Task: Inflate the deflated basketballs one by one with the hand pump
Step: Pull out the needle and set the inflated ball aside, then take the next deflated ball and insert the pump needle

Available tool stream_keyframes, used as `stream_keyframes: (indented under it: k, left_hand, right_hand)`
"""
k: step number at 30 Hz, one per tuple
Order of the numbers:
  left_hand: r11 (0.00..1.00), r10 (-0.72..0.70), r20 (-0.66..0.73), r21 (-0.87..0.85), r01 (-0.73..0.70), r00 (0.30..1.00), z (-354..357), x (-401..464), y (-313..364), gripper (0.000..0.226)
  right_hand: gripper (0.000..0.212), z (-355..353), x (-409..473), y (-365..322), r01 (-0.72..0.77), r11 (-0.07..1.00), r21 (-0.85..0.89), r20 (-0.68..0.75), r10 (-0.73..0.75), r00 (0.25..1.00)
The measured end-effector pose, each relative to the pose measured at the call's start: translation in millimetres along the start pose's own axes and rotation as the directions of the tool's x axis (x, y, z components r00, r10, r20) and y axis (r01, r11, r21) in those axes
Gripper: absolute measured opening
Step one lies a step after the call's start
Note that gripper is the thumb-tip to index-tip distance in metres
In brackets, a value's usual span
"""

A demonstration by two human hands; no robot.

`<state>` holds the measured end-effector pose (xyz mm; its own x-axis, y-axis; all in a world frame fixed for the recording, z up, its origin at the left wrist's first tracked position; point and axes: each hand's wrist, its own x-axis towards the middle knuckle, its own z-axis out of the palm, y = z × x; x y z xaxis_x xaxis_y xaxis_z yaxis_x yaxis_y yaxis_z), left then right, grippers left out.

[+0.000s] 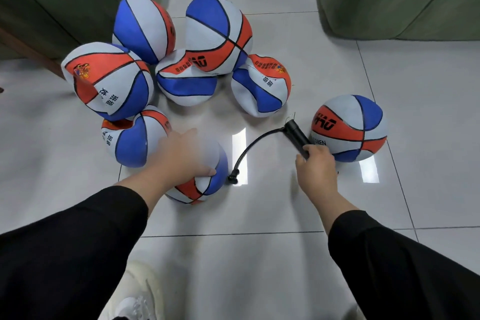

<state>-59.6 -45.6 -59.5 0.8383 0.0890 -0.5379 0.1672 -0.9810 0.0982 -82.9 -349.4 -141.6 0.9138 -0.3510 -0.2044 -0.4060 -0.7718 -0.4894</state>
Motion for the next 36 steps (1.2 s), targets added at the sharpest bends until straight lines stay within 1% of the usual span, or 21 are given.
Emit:
stream_keyframes:
  k: [2,4,6,8,9,12,14,15,17,18,19,21,23,25,26,28,30,33,36]
  left_hand:
    - [0.999,-0.036,-0.007,-0.034,0.035,0.999,-9.9,1.9,2.9,0.12]
    - [0.998,-0.038,-0.012,-0.042,0.038,0.999,-24.0,4.3,8.2,0.119]
    - [0.999,-0.005,-0.035,-0.054,0.004,0.999,-38.5,6.0,15.8,0.118]
    - [0.997,0.022,-0.077,-0.071,-0.028,0.997,-50.6,6.1,26.6,0.117]
    - [0.995,0.034,-0.101,-0.087,-0.042,0.994,-55.0,5.9,32.5,0.118]
    - [0.985,0.048,-0.15,-0.159,-0.072,0.988,-62.0,6.5,47.1,0.121]
    - [0.968,0.04,-0.154,-0.241,-0.077,0.987,-61.1,6.9,52.0,0.121]
    - [0.956,0.032,-0.157,-0.283,-0.076,0.987,-59.9,6.6,52.8,0.121]
    - [0.934,0.02,-0.163,-0.35,-0.077,0.986,-56.8,5.1,50.5,0.119]
    - [0.922,0.013,-0.16,-0.381,-0.074,0.987,-55.2,4.2,47.8,0.119]
    - [0.909,0.006,-0.151,-0.411,-0.068,0.989,-54.1,2.9,44.4,0.119]
    - [0.88,-0.004,-0.125,-0.472,-0.056,0.992,-55.0,-2.9,38.8,0.125]
    - [0.851,-0.005,-0.114,-0.523,-0.055,0.993,-57.8,-10.9,34.8,0.125]
    - [0.833,0.004,-0.111,-0.549,-0.065,0.994,-60.5,-19.6,32.3,0.115]
    - [0.83,0.011,-0.108,-0.553,-0.07,0.994,-62.1,-24.4,31.7,0.115]
    - [0.836,0.012,-0.1,-0.545,-0.065,0.995,-66.4,-35.8,31.8,0.129]
    - [0.833,0.012,-0.103,-0.549,-0.067,0.995,-69.0,-47.6,33.0,0.137]
    - [0.788,-0.003,-0.093,-0.613,-0.055,0.996,-70.6,-62.5,36.6,0.129]
    - [0.705,-0.027,-0.062,-0.709,-0.025,0.998,-71.8,-74.1,45.2,0.124]
  right_hand:
    - [0.037,1.9,4.6,10.7,0.053,0.998,-0.046,0.082,-0.049,0.995]
    - [0.037,8.2,5.5,16.9,0.056,0.994,-0.096,0.148,-0.041,0.988]
    - [0.038,12.4,5.7,16.5,0.047,0.984,-0.169,0.138,-0.024,0.99]
    - [0.044,13.4,6.6,12.3,0.015,0.977,-0.213,0.117,0.01,0.993]
    - [0.043,13.4,6.5,9.8,0.0,0.974,-0.225,0.127,0.029,0.992]
    - [0.036,17.5,4.1,7.1,-0.04,0.946,-0.322,0.211,0.112,0.971]
    - [0.032,22.1,-0.2,12.0,-0.072,0.94,-0.334,0.259,0.165,0.952]
    - [0.03,23.8,-2.4,15.0,-0.102,0.955,-0.279,0.273,0.181,0.945]
    - [0.028,23.4,-6.8,15.7,-0.198,0.979,-0.04,0.298,0.201,0.933]
    - [0.027,20.5,-9.8,12.6,-0.228,0.97,0.084,0.311,0.192,0.931]
    - [0.026,17.1,-12.4,8.3,-0.235,0.957,0.171,0.316,0.173,0.933]
    - [0.024,7.7,-19.2,-3.8,-0.224,0.936,0.271,0.297,0.14,0.945]
    - [0.022,-0.2,-26.7,-17.1,-0.247,0.885,0.395,0.283,0.139,0.949]
    - [0.022,-7.2,-36.8,-28.4,-0.3,0.795,0.527,0.285,0.167,0.944]
    - [0.022,-10.6,-42.9,-32.9,-0.318,0.749,0.581,0.28,0.184,0.942]
    - [0.02,-18.6,-56.6,-40.5,-0.342,0.664,0.665,0.263,0.22,0.939]
    - [0.015,-30.2,-72.1,-48.4,-0.323,0.596,0.735,0.223,0.237,0.946]
    - [0.013,-57.7,-89.2,-61.9,-0.246,0.525,0.815,0.121,0.261,0.958]
    - [0.02,-97.1,-85.0,-75.6,-0.139,0.528,0.838,0.005,0.247,0.969]
